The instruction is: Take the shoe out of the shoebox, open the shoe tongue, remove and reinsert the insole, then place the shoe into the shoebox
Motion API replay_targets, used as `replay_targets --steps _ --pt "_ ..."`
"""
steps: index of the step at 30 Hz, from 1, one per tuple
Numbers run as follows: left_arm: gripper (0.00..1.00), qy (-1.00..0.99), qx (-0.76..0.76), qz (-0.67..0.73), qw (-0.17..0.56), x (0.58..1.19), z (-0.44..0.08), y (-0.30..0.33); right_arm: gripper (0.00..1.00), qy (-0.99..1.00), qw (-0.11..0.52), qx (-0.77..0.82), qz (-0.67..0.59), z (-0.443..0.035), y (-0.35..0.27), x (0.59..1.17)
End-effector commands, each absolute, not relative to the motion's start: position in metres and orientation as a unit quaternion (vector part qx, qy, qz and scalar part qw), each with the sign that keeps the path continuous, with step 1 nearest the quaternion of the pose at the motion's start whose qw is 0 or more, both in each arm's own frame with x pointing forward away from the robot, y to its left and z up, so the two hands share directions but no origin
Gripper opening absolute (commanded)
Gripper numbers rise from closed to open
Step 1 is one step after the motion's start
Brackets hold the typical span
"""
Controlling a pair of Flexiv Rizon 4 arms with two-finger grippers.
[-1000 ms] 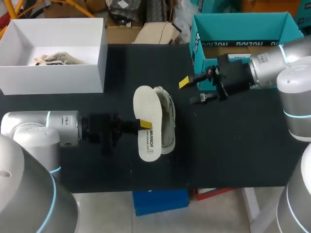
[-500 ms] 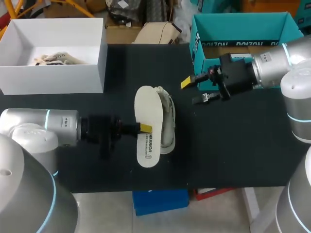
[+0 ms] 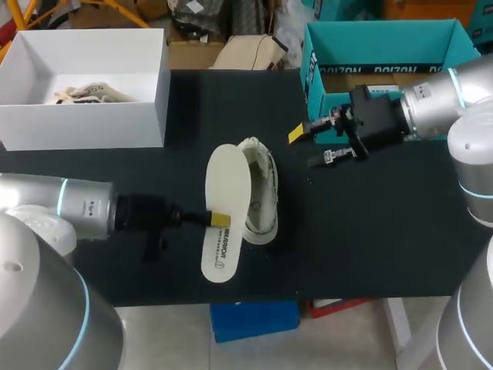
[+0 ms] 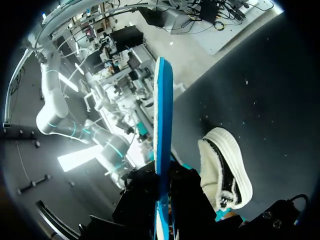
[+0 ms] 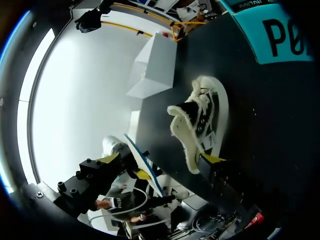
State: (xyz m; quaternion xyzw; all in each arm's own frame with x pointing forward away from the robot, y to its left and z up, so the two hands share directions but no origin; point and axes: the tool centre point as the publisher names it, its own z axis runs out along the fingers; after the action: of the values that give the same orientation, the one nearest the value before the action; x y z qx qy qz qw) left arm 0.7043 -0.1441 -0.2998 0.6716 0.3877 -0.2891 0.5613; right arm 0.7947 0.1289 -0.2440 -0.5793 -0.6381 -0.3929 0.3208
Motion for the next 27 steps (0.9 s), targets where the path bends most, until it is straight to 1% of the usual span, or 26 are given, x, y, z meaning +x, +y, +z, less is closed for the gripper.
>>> replay_targets --steps 1,12,19,27 --pt "0.00 0.388 0.672 -0.286 0.561 0.702 -0.299 -0.144 1.00 -0.640 0.317 -0.583 -0.388 -0.236 0.123 0.790" --pt "0.00 0.388 0.672 -0.286 0.561 0.702 -0.299 -0.144 1.00 -0.640 0.317 -0.583 -0.388 -0.236 0.123 0.790" --pt "0.00 0.409 0.610 -0.379 0.563 0.703 -0.298 -0.146 1.00 -0.640 0.317 -0.583 -0.388 -0.236 0.123 0.790" --pt "0.00 0.436 0.590 -0.420 0.535 0.700 -0.285 -0.150 1.00 -0.640 0.317 -0.583 -0.388 -0.236 0.123 0.790"
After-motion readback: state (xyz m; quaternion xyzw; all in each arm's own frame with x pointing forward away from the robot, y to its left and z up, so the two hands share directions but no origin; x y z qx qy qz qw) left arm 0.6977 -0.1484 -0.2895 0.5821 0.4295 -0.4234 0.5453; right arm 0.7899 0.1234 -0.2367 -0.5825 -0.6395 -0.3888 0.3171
